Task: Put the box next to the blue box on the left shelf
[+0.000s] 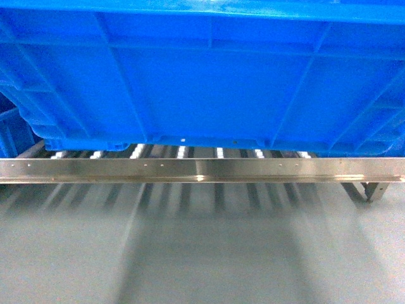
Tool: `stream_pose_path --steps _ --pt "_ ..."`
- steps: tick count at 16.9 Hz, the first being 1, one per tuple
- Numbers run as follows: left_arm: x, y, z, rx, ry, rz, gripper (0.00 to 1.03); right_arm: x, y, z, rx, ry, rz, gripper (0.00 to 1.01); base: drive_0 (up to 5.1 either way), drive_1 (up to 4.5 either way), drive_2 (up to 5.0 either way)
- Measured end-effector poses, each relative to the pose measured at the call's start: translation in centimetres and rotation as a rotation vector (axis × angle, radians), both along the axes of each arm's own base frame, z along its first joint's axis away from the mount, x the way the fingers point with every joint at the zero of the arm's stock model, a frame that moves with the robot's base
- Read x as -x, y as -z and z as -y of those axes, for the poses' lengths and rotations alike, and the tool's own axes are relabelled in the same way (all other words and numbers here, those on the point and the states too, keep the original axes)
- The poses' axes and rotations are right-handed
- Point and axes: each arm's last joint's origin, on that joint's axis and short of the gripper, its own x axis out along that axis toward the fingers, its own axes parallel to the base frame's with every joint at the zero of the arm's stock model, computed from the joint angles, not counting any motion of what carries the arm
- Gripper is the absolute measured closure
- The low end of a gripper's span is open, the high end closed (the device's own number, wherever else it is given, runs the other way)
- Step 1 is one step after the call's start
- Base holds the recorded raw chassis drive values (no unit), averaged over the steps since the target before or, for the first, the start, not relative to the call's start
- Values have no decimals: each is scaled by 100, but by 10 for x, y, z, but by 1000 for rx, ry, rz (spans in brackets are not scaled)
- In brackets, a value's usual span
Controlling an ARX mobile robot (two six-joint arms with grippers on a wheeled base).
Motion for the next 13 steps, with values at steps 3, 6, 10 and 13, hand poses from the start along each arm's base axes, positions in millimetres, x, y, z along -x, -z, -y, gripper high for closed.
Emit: stream_pose_path --steps 3,6,10,13 --pt "0 0 0 0 0 0 95 0 0 0 0 0 0 81 0 0 0" --pt "0 0 0 0 0 0 95 0 0 0 0 0 0 81 0 0 0" --pt "0 0 0 -1 0 0 95 0 0 0 0 0 0 81 0 0 0" --pt "0 0 0 0 0 0 95 0 0 0 0 0 0 81 0 0 0"
